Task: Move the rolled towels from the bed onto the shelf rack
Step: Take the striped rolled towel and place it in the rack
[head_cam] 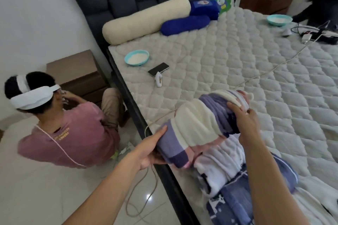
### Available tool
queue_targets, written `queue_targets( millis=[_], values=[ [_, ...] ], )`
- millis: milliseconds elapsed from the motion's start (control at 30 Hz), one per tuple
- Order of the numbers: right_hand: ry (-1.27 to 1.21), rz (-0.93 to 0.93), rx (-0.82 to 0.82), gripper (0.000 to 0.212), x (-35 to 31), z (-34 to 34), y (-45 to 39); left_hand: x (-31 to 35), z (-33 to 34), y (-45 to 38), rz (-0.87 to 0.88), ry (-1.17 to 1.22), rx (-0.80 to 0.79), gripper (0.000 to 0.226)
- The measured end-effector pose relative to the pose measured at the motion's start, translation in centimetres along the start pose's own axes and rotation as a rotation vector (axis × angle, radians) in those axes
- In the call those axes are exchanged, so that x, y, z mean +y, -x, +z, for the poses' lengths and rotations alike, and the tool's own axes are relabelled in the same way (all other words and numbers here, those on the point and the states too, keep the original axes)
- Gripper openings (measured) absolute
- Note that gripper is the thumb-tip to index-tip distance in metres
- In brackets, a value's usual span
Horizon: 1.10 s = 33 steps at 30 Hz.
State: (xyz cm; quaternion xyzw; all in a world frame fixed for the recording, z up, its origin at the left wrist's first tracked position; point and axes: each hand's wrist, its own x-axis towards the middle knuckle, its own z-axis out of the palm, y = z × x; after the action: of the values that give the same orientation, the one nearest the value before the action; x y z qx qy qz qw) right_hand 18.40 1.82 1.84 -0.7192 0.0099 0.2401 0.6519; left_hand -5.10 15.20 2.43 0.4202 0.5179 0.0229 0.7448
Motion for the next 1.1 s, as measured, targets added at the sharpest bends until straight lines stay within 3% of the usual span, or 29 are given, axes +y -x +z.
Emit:
queue_targets(
  millis=[133, 200, 267, 367, 533, 733, 933, 1100],
  values=[
    [-0.074, -0.113, -0.153, 0.049, -3.1, 6.5, 4.4, 0.8, -5.7, 4.0, 0.119, 0.096, 0.121, 0.034],
    [-0.071, -0.183, -0.256, 0.038, -3.7, 10.3, 7.4, 0.2, -9.4, 6.6, 0.165, 0.141, 0.172, 0.045],
    [-0.036, -0.249, -0.399, 0.048, -4.1, 14.3, 11.1, -1.3, -13.4, 9.8, 0.211, 0.204, 0.254, 0.059],
    [0.049, -0.358, -0.638, 0.069, -4.0, 20.5, 18.0, -4.9, -19.6, 15.2, 0.270, 0.333, 0.381, 0.061],
    [0.174, -0.606, -1.006, 0.062, -2.9, 28.5, 34.7, -13.9, -29.9, 24.4, 0.358, 0.649, 0.563, 0.057],
    [0.204, -0.808, -1.440, 0.061, 1.1, 32.9, 53.6, -26.0, -37.1, 34.9, 0.496, 1.014, 0.725, 0.056],
    [0.178, -0.936, -1.813, 0.061, 6.2, 34.6, 70.8, -34.8, -41.7, 43.8, 0.706, 1.345, 0.959, 0.021],
    [0.162, -1.059, -2.088, 0.068, 10.0, 36.5, 82.6, -41.3, -45.9, 48.9, 0.785, 1.515, 1.160, 0.029]
  ],
)
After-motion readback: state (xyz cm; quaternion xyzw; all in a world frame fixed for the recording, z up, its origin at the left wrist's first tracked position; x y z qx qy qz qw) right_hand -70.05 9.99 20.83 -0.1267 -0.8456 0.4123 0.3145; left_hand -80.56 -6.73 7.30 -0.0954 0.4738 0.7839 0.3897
